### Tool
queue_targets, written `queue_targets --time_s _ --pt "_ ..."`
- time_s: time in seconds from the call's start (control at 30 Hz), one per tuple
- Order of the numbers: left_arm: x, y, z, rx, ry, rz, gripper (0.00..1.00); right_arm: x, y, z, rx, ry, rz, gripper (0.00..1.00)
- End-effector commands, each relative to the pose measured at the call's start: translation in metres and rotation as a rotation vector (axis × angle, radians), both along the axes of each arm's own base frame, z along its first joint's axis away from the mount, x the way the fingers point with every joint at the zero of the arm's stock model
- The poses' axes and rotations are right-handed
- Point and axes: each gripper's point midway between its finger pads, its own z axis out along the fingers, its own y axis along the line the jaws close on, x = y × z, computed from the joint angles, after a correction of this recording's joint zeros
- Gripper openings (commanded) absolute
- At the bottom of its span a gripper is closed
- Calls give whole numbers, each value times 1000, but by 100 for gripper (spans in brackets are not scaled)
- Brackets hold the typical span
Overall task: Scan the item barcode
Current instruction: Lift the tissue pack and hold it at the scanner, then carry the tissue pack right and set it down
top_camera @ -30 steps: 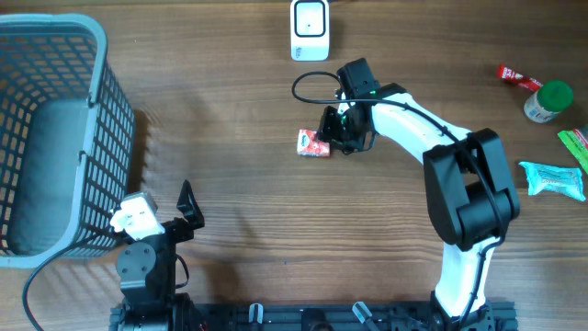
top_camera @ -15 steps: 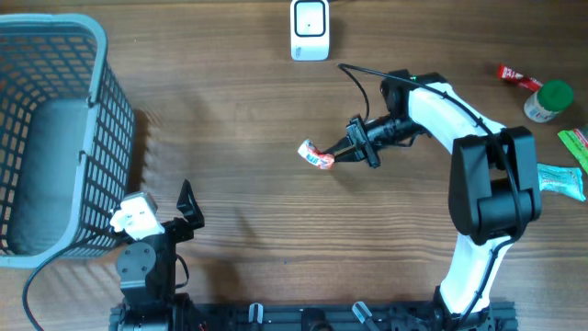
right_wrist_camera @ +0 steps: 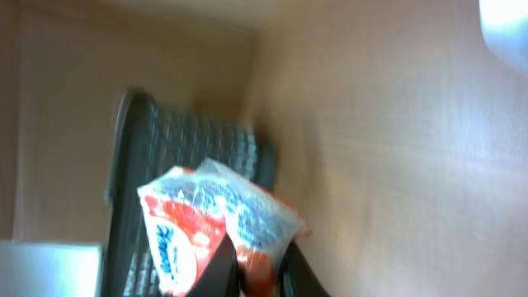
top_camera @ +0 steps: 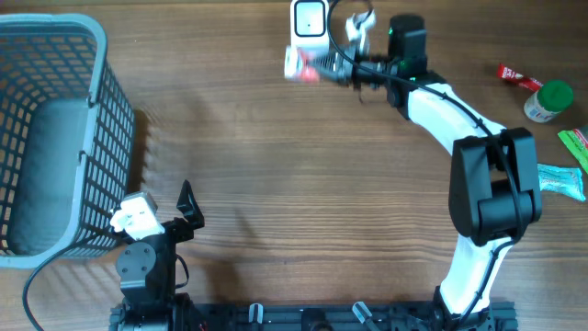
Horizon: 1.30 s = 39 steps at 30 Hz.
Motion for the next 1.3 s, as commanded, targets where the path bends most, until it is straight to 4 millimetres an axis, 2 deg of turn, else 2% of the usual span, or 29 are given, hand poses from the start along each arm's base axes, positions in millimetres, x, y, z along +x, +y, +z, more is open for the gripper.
queue_targets --time_s 0.0,0.07,0.1,0.17,0.23,0.27,0.37,0.5,0.63,0.73,0.87,0.93,1.0,1.03,1.07,1.1,1.17,1.2,1.23,1.27 --pt "0 4 1 23 -3 15 100 71 -36 25 -157 -290 -419 5" --pt "0 4 1 23 -3 15 100 96 -65 19 -416 -478 -620 5" --pt "0 4 1 23 -3 15 100 103 -73 14 -546 -554 -677 5" --pt "0 4 1 23 -3 15 100 105 -54 7 -655 -735 -616 5" --pt "0 4 1 23 -3 15 100 108 -33 2 -641 -856 -590 5" --pt "0 4 1 23 -3 15 100 110 -30 -3 -629 -871 -597 5" --pt "0 4 1 23 -3 15 100 116 -28 -38 -607 -898 -619 5" --pt "0 4 1 23 -3 15 100 115 -13 -48 -533 -943 -641 5" --pt "0 4 1 23 -3 15 100 130 -2 -47 -523 -956 -644 5" --pt "0 4 1 23 -3 15 100 138 -13 -48 -565 -932 -706 5" --pt "0 4 1 23 -3 15 100 142 -23 -31 -539 -970 -748 4" --pt "0 4 1 23 -3 15 100 143 -33 -8 -517 -1002 -790 4" --pt "0 4 1 23 -3 15 100 148 -63 33 -551 -989 -910 4" --pt "0 4 1 23 -3 15 100 150 -87 47 -618 -935 -1004 4" --pt "0 4 1 23 -3 15 100 147 -127 64 -740 -855 -1157 4" --pt "0 4 1 23 -3 15 100 135 -176 77 -940 -779 -1338 4" --pt "0 4 1 23 -3 15 100 87 -262 93 -1275 -568 -1720 5" --pt "0 4 1 23 -3 15 100 61 -292 93 -1402 -433 -1861 4" --pt "0 4 1 23 -3 15 100 27 -322 84 -1562 -223 -1988 4" --pt "0 4 1 23 -3 15 100 19 -334 79 -1697 -155 -1945 4"
